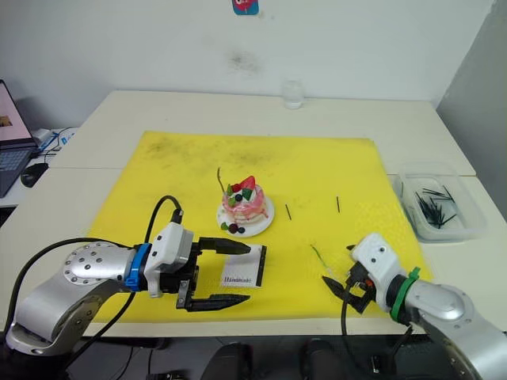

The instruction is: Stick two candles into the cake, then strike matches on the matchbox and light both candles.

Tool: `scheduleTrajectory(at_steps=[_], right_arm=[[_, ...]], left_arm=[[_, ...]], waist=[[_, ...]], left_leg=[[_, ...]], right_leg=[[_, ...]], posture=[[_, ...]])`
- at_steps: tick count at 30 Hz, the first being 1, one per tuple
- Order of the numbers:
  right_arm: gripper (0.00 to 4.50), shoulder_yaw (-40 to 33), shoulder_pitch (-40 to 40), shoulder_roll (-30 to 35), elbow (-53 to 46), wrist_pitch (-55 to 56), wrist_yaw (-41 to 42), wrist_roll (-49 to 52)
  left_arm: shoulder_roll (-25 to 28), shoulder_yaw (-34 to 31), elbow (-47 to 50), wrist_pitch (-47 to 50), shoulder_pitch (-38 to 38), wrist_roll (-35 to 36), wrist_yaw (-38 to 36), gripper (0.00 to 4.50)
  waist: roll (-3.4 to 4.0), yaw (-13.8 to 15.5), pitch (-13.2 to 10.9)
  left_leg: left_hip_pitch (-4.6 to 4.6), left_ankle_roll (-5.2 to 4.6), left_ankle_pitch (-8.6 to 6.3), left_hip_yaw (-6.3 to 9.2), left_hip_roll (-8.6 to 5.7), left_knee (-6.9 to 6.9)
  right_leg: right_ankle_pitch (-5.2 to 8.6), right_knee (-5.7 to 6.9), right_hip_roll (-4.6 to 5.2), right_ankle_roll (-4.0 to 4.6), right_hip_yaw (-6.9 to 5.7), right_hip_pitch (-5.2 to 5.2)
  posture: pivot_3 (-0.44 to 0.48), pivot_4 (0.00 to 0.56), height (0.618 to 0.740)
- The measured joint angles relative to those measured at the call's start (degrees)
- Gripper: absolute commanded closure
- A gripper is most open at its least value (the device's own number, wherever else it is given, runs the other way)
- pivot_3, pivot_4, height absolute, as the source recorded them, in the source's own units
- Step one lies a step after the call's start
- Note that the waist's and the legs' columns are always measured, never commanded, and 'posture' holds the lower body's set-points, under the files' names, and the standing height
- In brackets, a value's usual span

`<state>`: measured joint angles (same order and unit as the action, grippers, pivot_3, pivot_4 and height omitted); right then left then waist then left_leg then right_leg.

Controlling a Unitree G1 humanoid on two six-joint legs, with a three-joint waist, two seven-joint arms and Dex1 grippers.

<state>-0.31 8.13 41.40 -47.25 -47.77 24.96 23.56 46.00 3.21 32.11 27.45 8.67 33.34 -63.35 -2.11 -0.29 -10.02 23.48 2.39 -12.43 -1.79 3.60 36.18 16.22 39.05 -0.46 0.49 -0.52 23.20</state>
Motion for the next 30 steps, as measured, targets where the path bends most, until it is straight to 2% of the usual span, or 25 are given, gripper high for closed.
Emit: scheduleTrajectory(at_steps=[6,8,10,19,20,27,30], right_arm=[[0.00,3.26,1.75,-3.32,1.34,1.18,-2.90,-4.39],[0.40,4.30,2.12,-3.69,1.37,1.19,-3.05,-4.95],[0.98,5.16,2.28,-4.29,1.38,1.19,-3.46,-5.65],[4.30,6.02,1.96,-6.10,0.85,-1.15,-3.63,-5.34],[4.49,5.61,1.91,-6.40,0.60,-1.96,-3.61,-4.72],[4.49,-0.62,0.30,-8.16,-1.21,-8.48,-2.89,1.85],[4.49,-5.97,-1.87,-7.14,-3.10,-10.97,-0.59,7.03]], left_arm=[[-0.25,1.62,-1.18,-1.36,2.08,-1.24,-0.54,0.02],[-0.53,1.71,-1.27,-1.57,2.64,-1.59,-0.51,0.00],[-0.90,2.07,-1.35,-1.68,2.92,-1.93,-0.39,0.00],[-1.16,2.19,-1.80,-1.68,2.87,-2.30,0.15,0.00],[-1.16,2.19,-1.71,-1.68,2.76,-2.21,0.15,0.00],[-1.21,2.16,-0.35,-1.53,1.63,-0.37,-0.19,0.00],[-1.54,2.16,0.04,-1.52,1.73,0.58,-0.28,0.00]], waist=[[0.01,0.06,0.01],[0.01,0.06,0.01],[0.00,0.06,0.01],[0.00,0.09,0.04],[-0.01,0.09,0.04],[0.00,0.10,0.04],[0.00,0.11,0.04]], left_leg=[[0.00,0.00,0.00,0.00,-0.01,0.00],[0.00,0.00,0.00,0.00,-0.02,0.01],[0.00,0.00,0.00,0.00,-0.03,0.01],[-0.01,0.00,0.00,0.01,-0.02,0.05],[-0.01,0.00,0.00,0.01,-0.02,0.05],[-0.01,0.00,0.00,0.03,-0.02,0.05],[-0.01,0.00,0.00,0.02,-0.01,0.06]], right_leg=[[0.00,0.00,-0.05,0.00,0.03,0.00],[0.00,0.00,-0.06,0.00,0.04,0.00],[0.00,0.00,-0.11,0.00,0.06,0.00],[-0.02,0.02,-0.13,-0.01,0.05,-0.03],[-0.02,0.02,-0.13,-0.01,0.06,-0.03],[-0.02,0.03,-0.14,0.00,0.06,-0.03],[-0.02,0.04,-0.17,0.00,0.06,-0.03]], posture=[[0.000,0.150,0.740],[0.000,0.150,0.740],[0.000,0.150,0.740],[0.000,0.150,0.740],[0.000,0.150,0.740],[0.000,0.150,0.740],[0.000,0.150,0.740]])
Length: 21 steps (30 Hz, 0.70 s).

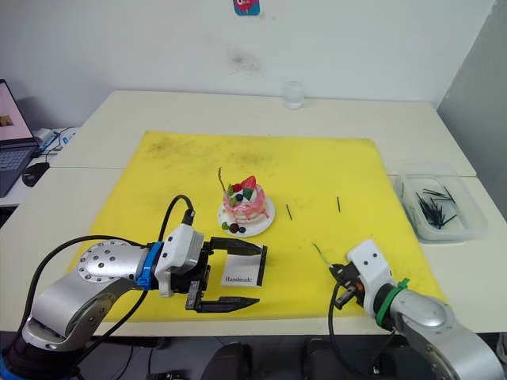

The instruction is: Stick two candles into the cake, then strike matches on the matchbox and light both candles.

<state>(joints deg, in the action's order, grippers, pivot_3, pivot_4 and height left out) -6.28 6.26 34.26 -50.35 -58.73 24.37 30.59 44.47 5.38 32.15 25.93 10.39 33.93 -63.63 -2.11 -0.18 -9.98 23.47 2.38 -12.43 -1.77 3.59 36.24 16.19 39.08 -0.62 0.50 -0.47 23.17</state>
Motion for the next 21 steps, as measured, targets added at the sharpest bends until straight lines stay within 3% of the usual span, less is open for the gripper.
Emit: scheduleTrajectory(at_steps=[3,8,14,21], right_arm=[[4.49,-5.86,-1.25,4.51,-0.44,-1.06,3.11,2.96],[4.49,-15.42,4.67,18.51,7.89,6.00,16.83,1.90],[4.49,-19.40,11.51,21.04,20.46,19.39,28.19,-2.63],[4.49,-18.07,13.38,21.11,27.43,26.60,31.11,-7.18]], left_arm=[[-0.77,0.00,0.50,0.09,0.49,1.24,-0.04,0.00],[-2.05,0.05,1.25,0.84,1.74,4.45,-0.71,0.00],[-3.58,2.95,2.17,3.81,6.53,6.42,-0.76,0.00],[-5.43,6.12,0.97,2.17,9.97,3.35,-1.44,0.00]], waist=[[-0.03,0.03,0.02],[0.01,0.25,0.05],[0.05,0.12,0.08],[0.08,-0.04,0.09]], left_leg=[[0.01,0.00,0.00,-0.03,-0.02,0.03],[0.05,-0.01,0.00,-0.07,-0.04,0.08],[0.02,-0.01,0.00,-0.04,-0.02,0.19],[-0.06,-0.01,0.00,0.03,0.00,0.41]], right_leg=[[-0.01,-0.03,-0.01,0.01,-0.02,-0.04],[-0.01,-0.09,-0.03,0.01,-0.03,-0.06],[-0.01,0.00,-0.09,0.01,-0.05,-0.13],[-0.04,0.03,-0.15,0.04,-0.07,-0.34]], posture=[[0.000,0.150,0.740],[0.000,0.150,0.740],[0.000,0.150,0.740],[0.000,0.150,0.740]])
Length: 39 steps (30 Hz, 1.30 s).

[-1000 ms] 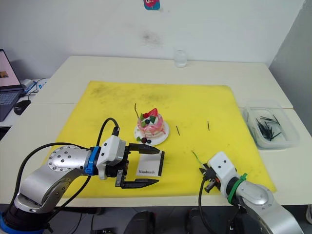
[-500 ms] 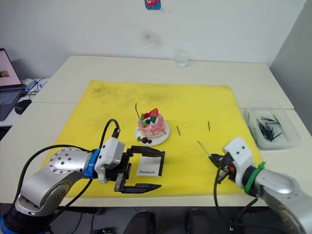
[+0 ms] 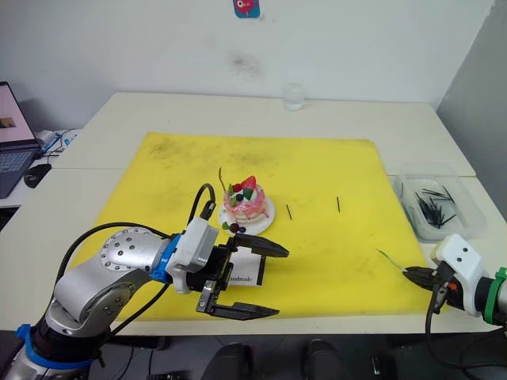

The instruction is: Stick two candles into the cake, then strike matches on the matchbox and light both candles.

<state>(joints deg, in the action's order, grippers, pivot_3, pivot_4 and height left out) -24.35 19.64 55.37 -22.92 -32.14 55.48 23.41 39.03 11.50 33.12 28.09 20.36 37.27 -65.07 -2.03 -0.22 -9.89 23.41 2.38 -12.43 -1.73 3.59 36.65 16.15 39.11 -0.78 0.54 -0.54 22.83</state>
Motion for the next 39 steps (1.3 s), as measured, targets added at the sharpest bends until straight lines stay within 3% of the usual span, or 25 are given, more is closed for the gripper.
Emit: scheduleTrajectory(at_steps=[7,10,14,26,31,39], right_arm=[[4.49,3.02,-0.67,-0.18,1.84,0.30,-0.14,-1.79],[3.81,3.13,-1.16,-0.18,1.65,-1.59,-0.17,-1.27],[2.42,3.17,-2.32,0.10,0.87,-3.42,-0.55,-1.41],[2.42,3.70,-9.35,17.80,-6.01,-24.56,1.36,2.55],[2.42,15.33,-18.49,19.79,-4.80,-28.12,0.75,2.47],[2.42,26.72,-24.98,19.84,-0.04,-27.07,1.26,0.00]], left_arm=[[-0.89,0.56,-0.25,-0.26,0.16,-0.93,-0.47,0.00],[-1.09,0.57,-0.25,-0.61,-0.01,-1.13,-0.49,0.00],[-1.22,0.60,-0.25,-0.86,-0.02,-1.55,-0.39,0.00],[-2.24,2.49,-1.08,-3.61,-1.12,-5.81,0.62,0.00],[-3.40,3.39,-1.38,-4.48,-1.54,-7.21,1.59,0.00],[-3.82,4.38,-1.13,-4.94,-2.42,-8.42,2.52,0.00]], waist=[[0.01,0.04,-0.02],[0.01,0.05,-0.02],[0.01,0.05,-0.02],[0.04,0.12,-0.08],[0.04,0.05,-0.08],[0.09,0.07,-0.11]], left_leg=[[-0.47,0.00,-0.02,0.04,-0.03,0.07],[-0.49,0.00,-0.01,0.05,-0.03,0.07],[-0.48,0.00,-0.01,0.06,-0.03,0.07],[-0.48,0.00,-0.02,0.05,-0.03,0.05],[-0.45,0.00,-0.02,0.03,-0.03,0.02],[-0.43,0.00,-0.02,0.02,-0.02,0.00]], right_leg=[[0.01,-0.08,0.02,0.01,0.04,-0.59],[0.01,-0.06,0.02,0.01,0.05,-0.60],[0.01,-0.05,0.02,0.01,0.06,-0.60],[0.01,-0.10,0.03,0.02,0.07,-0.58],[0.03,-0.13,0.04,0.04,0.10,-0.54],[0.05,-0.14,0.06,0.07,0.10,-0.52]], posture=[[0.000,0.150,0.740],[0.000,0.150,0.740],[0.000,0.150,0.740],[0.000,0.150,0.740],[0.000,0.150,0.740],[0.000,0.150,0.740]])
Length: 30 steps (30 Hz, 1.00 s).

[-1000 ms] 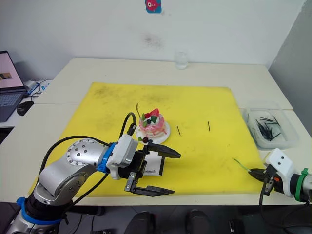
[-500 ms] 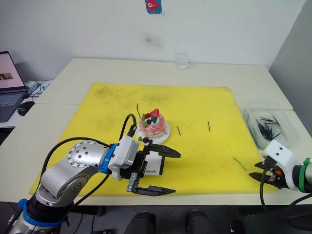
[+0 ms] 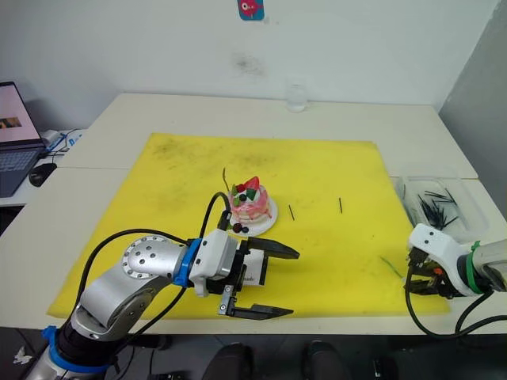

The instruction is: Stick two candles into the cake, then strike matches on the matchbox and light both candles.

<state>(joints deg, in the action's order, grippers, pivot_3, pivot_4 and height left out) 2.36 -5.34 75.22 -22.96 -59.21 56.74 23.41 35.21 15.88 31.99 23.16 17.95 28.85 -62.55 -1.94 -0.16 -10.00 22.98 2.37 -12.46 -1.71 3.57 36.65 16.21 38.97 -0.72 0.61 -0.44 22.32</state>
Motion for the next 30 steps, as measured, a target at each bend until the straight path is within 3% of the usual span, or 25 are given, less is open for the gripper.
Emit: scheduleTrajectory(at_steps=[15,18,22,30], right_arm=[[2.42,5.62,-4.52,-0.27,0.02,-0.14,0.80,-1.97],[3.00,5.65,-4.53,-0.33,-0.41,-0.27,0.76,-1.98],[4.40,5.79,-5.21,-0.54,-0.57,-0.69,0.77,-1.96],[4.46,6.71,-7.81,-1.14,-0.36,-2.04,3.03,-1.18]], left_arm=[[-1.30,0.97,0.13,-1.29,-0.40,-1.36,0.73,0.00],[-1.51,1.43,0.13,-1.38,-0.61,-1.75,0.81,0.00],[-1.67,1.93,0.13,-1.58,-0.64,-2.15,0.84,0.00],[-1.73,2.04,-0.99,-2.55,-0.61,-2.66,0.62,0.00]], waist=[[0.00,-0.06,0.00],[0.00,-0.07,0.00],[0.00,-0.09,0.00],[0.01,-0.13,-0.01]], left_leg=[[-0.03,0.00,0.00,0.03,0.08,0.00],[-0.03,0.00,0.00,0.03,0.09,-0.01],[-0.03,0.00,0.00,0.04,0.10,-0.02],[-0.03,0.00,0.00,0.02,0.09,-0.03]], right_leg=[[0.00,0.01,0.02,0.00,-0.02,0.00],[0.00,0.01,0.02,0.01,-0.02,0.00],[0.01,0.01,0.02,0.01,-0.03,0.00],[0.01,0.01,0.02,0.02,-0.01,0.02]], posture=[[0.000,0.150,0.740],[0.000,0.150,0.740],[0.000,0.150,0.740],[0.000,0.150,0.740]])
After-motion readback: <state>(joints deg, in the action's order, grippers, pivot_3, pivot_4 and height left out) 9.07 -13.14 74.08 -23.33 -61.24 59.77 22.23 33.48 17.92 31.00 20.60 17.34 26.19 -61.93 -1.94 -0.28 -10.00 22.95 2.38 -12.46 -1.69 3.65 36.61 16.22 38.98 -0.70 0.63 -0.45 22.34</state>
